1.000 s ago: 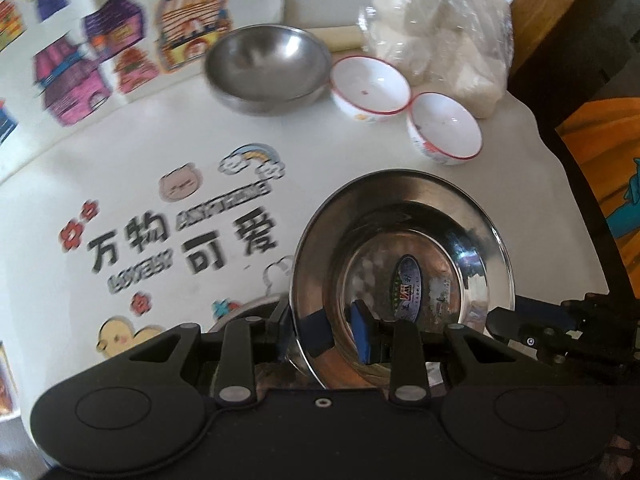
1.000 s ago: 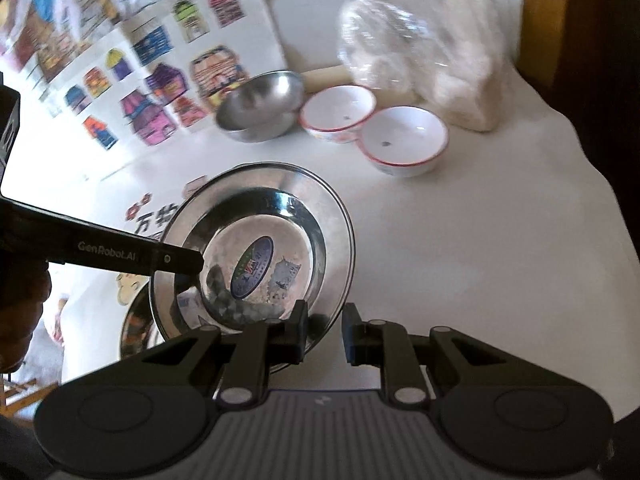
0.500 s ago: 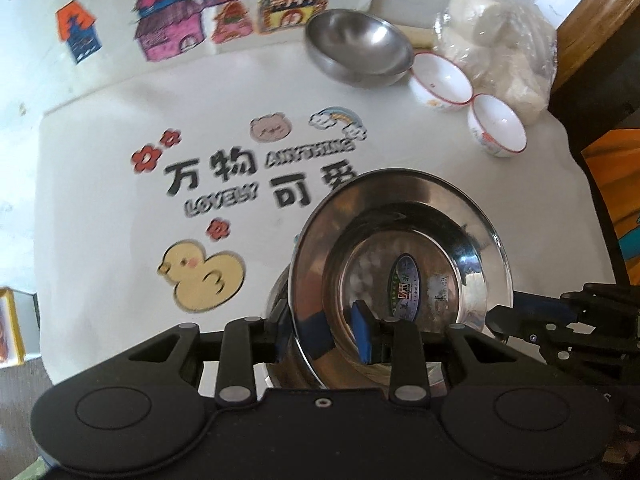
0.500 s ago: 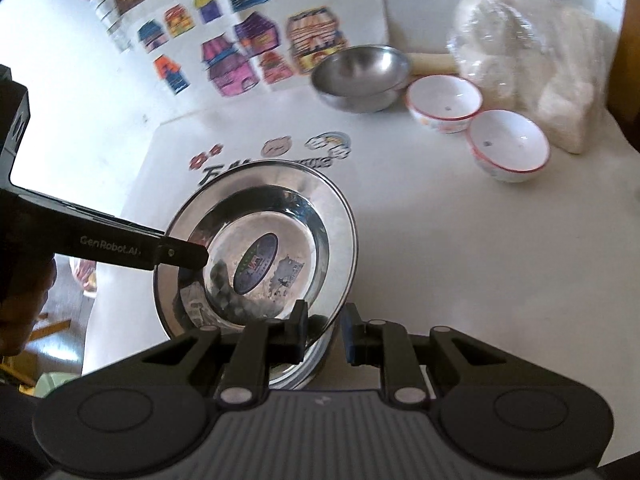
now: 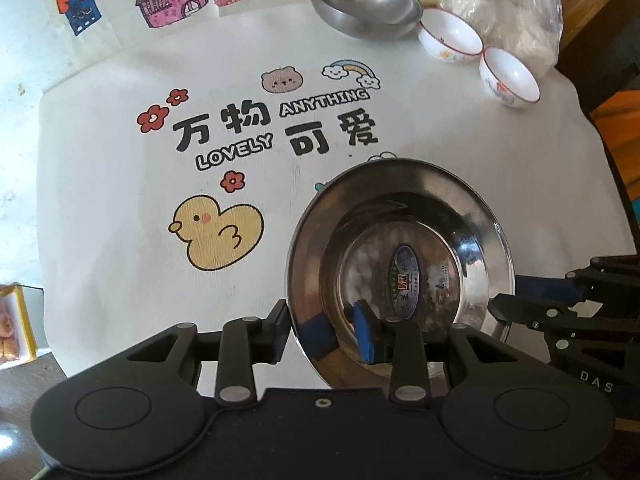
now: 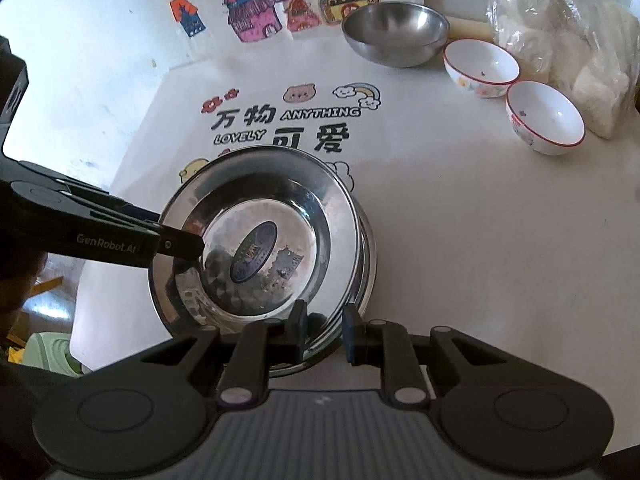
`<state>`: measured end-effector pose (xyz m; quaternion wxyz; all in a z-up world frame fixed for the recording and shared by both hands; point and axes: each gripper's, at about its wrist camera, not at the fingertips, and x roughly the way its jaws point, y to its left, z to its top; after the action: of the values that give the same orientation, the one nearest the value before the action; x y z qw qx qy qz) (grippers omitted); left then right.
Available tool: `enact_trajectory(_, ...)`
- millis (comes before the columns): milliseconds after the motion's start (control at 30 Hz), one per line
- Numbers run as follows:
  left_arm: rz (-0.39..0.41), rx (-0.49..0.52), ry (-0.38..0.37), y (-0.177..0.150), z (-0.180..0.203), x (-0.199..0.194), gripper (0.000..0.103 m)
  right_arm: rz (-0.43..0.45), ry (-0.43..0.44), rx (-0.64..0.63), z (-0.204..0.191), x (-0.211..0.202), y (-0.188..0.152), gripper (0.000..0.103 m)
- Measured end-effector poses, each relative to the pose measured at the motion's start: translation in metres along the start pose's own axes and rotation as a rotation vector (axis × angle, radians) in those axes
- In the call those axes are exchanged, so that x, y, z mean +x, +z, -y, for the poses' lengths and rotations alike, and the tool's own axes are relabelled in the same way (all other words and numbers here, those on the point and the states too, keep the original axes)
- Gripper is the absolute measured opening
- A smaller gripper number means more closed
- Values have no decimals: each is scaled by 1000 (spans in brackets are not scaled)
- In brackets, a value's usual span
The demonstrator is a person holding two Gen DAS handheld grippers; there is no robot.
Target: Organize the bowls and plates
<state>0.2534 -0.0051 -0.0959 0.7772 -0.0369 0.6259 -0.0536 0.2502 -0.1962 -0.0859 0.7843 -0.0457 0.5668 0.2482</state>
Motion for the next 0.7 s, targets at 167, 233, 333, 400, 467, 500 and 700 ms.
enact_trajectory(167, -12, 33, 20, 1, 3, 3, 38, -16, -14, -16, -5, 3, 1, 21)
enact_trajectory(233, -14, 45, 8, 2, 6, 4, 40, -20, -10, -26, -7, 5, 3, 21)
enact_trajectory(333, -20, 88, 19, 3, 13, 7, 40, -21, -7, -67, -14, 7, 5, 21)
enact_trajectory(400, -31, 103, 18, 2, 16, 10, 40, -29, -5, -85, -18, 9, 5, 21)
enact_trajectory(467, -27, 108, 14, 2, 17, 9, 40, -32, -4, -84, -20, 10, 4, 21)
enact_trajectory(500, -21, 109, 16, 2, 16, 8, 40, -28, -7, -79, -20, 10, 4, 21)
enact_trajectory(700, 1, 87, 24, 3, 11, 4, 53, -4, -16, -53, -17, 6, 3, 22)
